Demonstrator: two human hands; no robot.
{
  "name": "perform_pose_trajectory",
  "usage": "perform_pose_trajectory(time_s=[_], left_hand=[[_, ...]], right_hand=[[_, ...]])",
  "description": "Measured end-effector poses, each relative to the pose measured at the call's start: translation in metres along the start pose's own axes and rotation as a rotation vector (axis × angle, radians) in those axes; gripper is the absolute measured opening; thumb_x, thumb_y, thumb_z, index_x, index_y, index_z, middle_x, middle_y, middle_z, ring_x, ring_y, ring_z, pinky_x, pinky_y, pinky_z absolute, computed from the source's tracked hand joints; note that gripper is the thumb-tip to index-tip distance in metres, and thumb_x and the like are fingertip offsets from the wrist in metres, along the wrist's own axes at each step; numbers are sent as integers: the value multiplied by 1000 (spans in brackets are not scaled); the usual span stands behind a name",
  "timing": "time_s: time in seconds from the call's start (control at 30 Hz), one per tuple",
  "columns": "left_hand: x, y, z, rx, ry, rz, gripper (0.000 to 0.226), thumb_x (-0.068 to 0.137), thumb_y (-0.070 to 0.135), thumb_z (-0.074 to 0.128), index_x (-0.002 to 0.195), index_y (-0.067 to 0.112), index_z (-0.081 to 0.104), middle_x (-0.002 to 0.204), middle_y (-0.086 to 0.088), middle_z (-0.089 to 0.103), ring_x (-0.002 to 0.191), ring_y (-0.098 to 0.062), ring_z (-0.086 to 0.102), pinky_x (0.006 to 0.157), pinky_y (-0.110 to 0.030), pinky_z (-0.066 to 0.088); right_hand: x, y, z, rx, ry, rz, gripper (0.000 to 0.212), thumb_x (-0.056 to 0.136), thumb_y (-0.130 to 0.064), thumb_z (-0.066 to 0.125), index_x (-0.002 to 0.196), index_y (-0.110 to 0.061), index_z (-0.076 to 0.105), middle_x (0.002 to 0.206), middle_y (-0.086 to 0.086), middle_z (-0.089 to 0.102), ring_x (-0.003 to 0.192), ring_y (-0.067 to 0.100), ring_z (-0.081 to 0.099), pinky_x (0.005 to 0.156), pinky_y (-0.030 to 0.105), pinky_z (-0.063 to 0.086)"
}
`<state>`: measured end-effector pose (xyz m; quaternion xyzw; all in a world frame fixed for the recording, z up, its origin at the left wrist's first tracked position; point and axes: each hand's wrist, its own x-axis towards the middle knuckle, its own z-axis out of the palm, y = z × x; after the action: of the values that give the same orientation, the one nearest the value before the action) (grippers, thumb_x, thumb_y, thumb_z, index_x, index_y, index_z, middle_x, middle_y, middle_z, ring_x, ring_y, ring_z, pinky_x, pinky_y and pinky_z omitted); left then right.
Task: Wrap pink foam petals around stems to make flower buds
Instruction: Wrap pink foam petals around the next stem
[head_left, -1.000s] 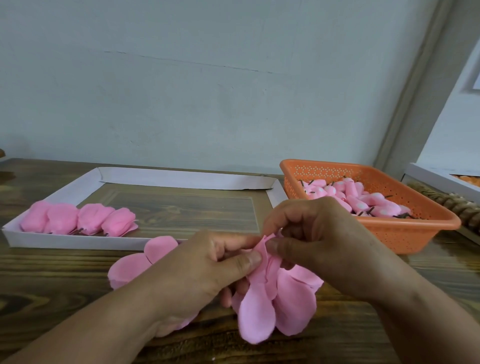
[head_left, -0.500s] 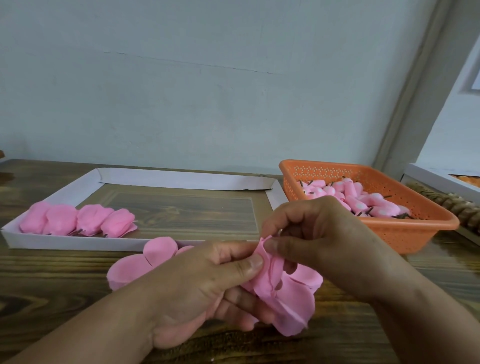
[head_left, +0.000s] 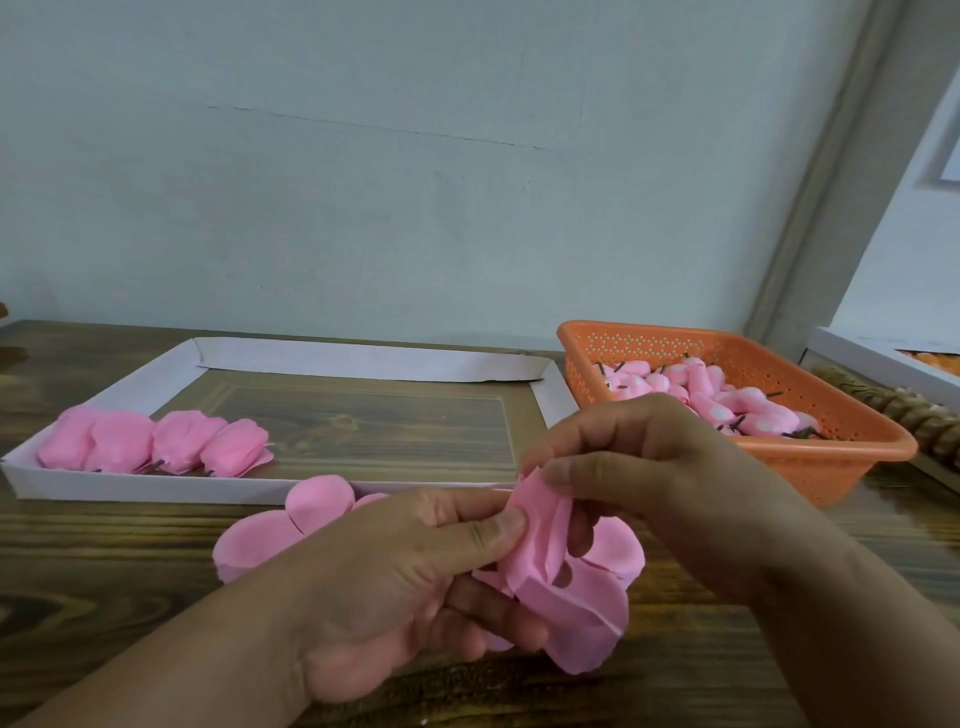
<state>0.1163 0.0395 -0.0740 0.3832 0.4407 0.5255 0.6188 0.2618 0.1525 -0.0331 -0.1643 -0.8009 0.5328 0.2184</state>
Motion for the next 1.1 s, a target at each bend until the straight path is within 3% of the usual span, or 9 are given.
perform_pose_trajectory(time_s=[0.17, 0.3, 0.43, 0.53, 0.67, 0.77, 0.9, 1.0, 1.1], left_hand=[[-1, 2, 1, -17, -25, -5, 16, 74, 33, 70, 82, 20, 78, 83, -13, 73, 63, -18, 71, 39, -16, 45], [-2, 2, 1, -43, -55, -3, 19, 69, 33, 72, 79, 18, 78, 82, -16, 72, 66, -21, 72, 45, -20, 50], [0, 3, 0, -65, -49, -13, 18, 78, 31, 68, 82, 17, 78, 78, -16, 72, 65, -20, 71, 47, -20, 51], [0, 3, 2, -72, -15, -2, 19, 69, 30, 64, 75, 19, 78, 76, -14, 73, 63, -19, 71, 46, -20, 51], [0, 5, 3, -145, 47, 17, 20, 64, 26, 66, 72, 13, 79, 71, -12, 72, 58, -19, 70, 41, -19, 51], [4, 6, -3, -230, 140, 15, 18, 66, 20, 66, 69, 6, 78, 67, -12, 69, 50, -19, 68, 33, -16, 44], [11, 3, -15, -239, 119, -32, 25, 91, 12, 52, 78, 12, 74, 77, -10, 58, 49, -14, 56, 36, -17, 43], [14, 0, -23, -287, 94, -71, 20, 97, 17, 47, 88, 15, 65, 82, -8, 47, 53, -13, 49, 39, -19, 43], [14, 0, -24, -278, 62, -70, 21, 97, 10, 42, 92, 9, 63, 80, -9, 52, 54, -12, 54, 42, -18, 45]], right_hand=[[-3, 0, -7, 71, -98, 65, 23, 63, 5, 61, 84, 0, 68, 71, 20, 67, 61, 23, 63, 59, 23, 52], [-4, -2, -7, 49, -111, 61, 25, 71, 20, 64, 87, 2, 66, 76, 25, 67, 64, 25, 64, 61, 23, 54], [-2, -2, -2, -26, -6, 7, 15, 74, 12, 67, 82, 0, 68, 71, 30, 64, 57, 26, 60, 59, 29, 51], [-1, 0, 0, -101, 39, -49, 16, 76, 7, 69, 83, -7, 69, 66, 26, 64, 55, 25, 59, 60, 36, 49], [-1, 4, 0, -32, 66, -127, 19, 75, -17, 73, 92, -11, 65, 62, 15, 63, 58, 20, 59, 58, 29, 48], [0, 6, -2, 25, -14, -200, 37, 74, -41, 73, 96, -13, 65, 78, 10, 66, 72, 14, 60, 65, 22, 48], [4, 9, -3, 98, -90, -247, 53, 75, -63, 61, 93, -13, 68, 108, 15, 64, 87, 15, 63, 76, 26, 51], [7, 12, -3, 123, -87, -236, 65, 73, -71, 57, 95, -11, 69, 113, 5, 66, 89, 18, 63, 78, 30, 52], [3, 11, -6, 83, -135, -234, 55, 69, -62, 68, 97, -15, 70, 116, -2, 65, 101, 22, 64, 84, 31, 52]])
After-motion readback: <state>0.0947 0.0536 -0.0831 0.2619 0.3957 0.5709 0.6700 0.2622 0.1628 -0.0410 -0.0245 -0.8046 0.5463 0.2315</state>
